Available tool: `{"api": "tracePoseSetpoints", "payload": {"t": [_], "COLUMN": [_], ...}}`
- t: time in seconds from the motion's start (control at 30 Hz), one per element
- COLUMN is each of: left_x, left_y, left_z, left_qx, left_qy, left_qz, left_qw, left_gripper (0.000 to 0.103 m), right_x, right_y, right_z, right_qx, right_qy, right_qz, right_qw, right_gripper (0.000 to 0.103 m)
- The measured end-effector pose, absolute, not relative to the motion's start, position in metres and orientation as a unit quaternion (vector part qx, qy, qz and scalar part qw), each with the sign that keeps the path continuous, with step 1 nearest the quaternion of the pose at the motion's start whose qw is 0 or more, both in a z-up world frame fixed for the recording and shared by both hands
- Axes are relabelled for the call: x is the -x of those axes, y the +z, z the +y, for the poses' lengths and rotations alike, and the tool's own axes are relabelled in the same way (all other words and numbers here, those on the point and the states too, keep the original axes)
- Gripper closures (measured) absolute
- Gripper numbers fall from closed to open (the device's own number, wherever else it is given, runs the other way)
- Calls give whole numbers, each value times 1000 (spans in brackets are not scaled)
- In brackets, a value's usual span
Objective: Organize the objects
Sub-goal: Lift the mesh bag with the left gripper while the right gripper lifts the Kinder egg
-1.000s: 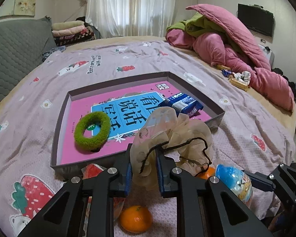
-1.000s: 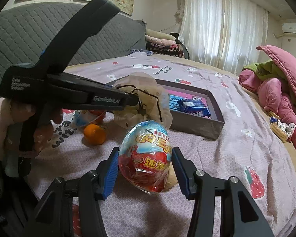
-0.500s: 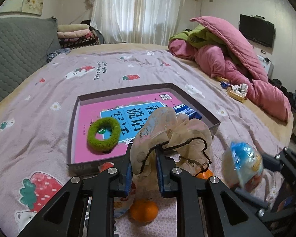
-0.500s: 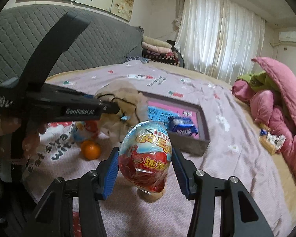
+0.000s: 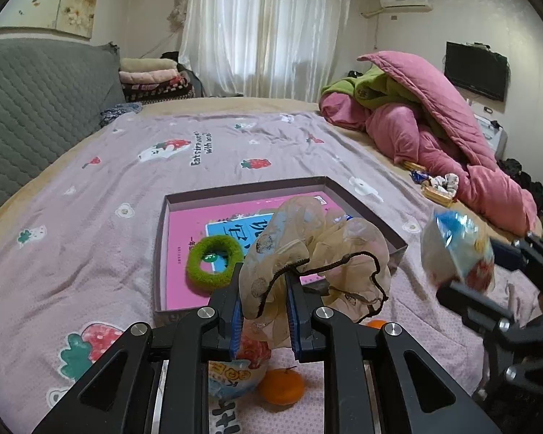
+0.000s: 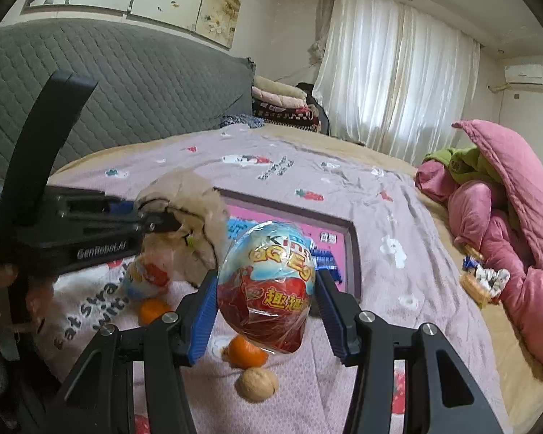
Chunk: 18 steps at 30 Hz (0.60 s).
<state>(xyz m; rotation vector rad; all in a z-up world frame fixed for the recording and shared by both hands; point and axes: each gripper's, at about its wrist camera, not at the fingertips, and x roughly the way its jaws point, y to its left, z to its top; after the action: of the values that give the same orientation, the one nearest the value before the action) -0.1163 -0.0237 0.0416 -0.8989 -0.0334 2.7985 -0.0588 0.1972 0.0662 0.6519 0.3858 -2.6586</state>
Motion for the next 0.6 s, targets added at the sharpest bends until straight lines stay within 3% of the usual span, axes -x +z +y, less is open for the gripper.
{"api": "tracePoseSetpoints", "payload": {"t": [0.6], "left_x": [122], "left_y": [48], "left_z": [-54], "left_qx": [303], "left_qy": [949], "left_qz": [-43], "left_qw": [78], "left_gripper": [83], "right_x": [84], "right_y": [72], "right_z": [194], "right_qx": [-219], "right_qy": [-949], "right_qz": [113], "right_qw": [197], "right_gripper": [50]}}
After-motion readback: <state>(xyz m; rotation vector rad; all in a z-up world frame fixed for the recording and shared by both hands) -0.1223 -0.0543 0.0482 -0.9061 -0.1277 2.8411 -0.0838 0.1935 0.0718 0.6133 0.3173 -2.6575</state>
